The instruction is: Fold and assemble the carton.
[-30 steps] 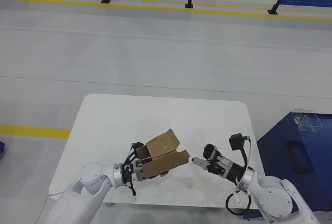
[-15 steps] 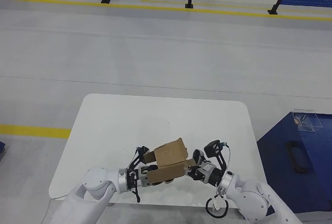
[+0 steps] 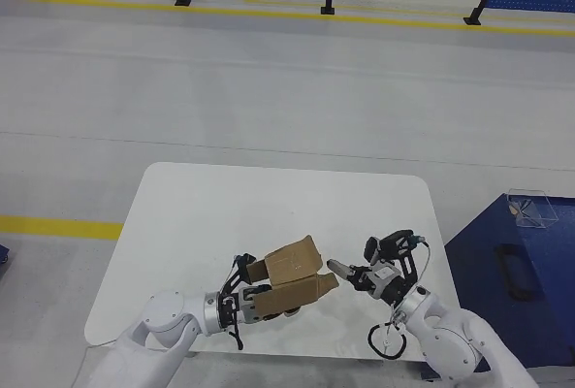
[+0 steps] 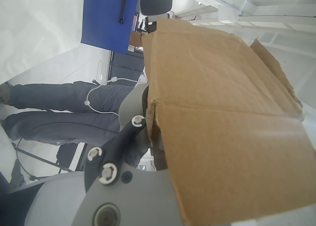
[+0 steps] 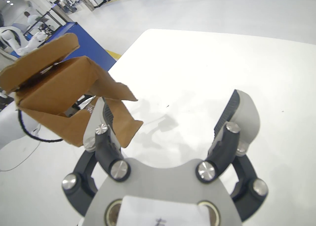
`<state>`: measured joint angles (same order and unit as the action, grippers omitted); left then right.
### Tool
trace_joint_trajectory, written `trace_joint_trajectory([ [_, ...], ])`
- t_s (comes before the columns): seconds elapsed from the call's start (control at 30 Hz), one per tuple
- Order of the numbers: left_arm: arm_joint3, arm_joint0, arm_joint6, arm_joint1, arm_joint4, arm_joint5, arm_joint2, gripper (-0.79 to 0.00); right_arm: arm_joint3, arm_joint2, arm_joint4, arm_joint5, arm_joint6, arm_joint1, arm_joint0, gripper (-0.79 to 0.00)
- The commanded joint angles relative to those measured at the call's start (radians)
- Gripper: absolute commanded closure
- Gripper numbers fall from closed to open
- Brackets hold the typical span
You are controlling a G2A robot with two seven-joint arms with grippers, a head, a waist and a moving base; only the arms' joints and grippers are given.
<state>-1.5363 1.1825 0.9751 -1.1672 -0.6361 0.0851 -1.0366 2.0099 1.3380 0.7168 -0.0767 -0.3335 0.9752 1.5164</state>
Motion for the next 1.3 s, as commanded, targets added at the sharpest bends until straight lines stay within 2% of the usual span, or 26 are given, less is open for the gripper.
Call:
trace_joint_trajectory([
  [0.0, -0.005, 0.001, 0.005, 0.0, 0.005, -0.003, 0.005, 0.0, -0.003, -0.01, 0.051, 0.04, 0.015, 0.003, -0.006, -0.785],
  [0.17, -0.018, 0.004, 0.017, 0.0, 0.018, -0.004, 0.014, 0.0, -0.029, -0.069, 0.163, 0.102, 0.028, 0.015, -0.04, -0.785],
  [0.3, -0.016, 0.002, 0.018, 0.001, 0.025, 0.0, 0.013, 0.0, -0.041, -0.121, 0.204, 0.098, 0.017, 0.024, -0.065, -0.785],
  [0.57, 0.015, -0.01, -0.007, -0.001, -0.003, 0.023, 0.005, 0.0, 0.016, -0.152, 0.238, 0.087, 0.011, 0.032, -0.03, -0.785],
  [0.83, 0.022, -0.022, -0.011, -0.005, -0.004, 0.036, 0.014, 0.0, 0.011, -0.172, 0.255, 0.09, -0.008, 0.043, -0.048, -0.785],
  [1.0, 0.031, -0.029, -0.018, -0.007, -0.018, 0.036, 0.013, 0.0, 0.011, -0.131, 0.219, 0.092, 0.0, 0.045, -0.043, -0.785],
  [1.17, 0.042, -0.031, -0.005, -0.009, -0.047, 0.028, 0.009, 0.0, -0.02, -0.035, 0.145, 0.092, 0.005, 0.042, -0.02, -0.785],
  [1.27, 0.05, -0.034, 0.009, -0.009, -0.072, 0.021, 0.002, 0.0, -0.064, 0.001, 0.094, 0.076, -0.048, 0.04, -0.013, -0.785],
])
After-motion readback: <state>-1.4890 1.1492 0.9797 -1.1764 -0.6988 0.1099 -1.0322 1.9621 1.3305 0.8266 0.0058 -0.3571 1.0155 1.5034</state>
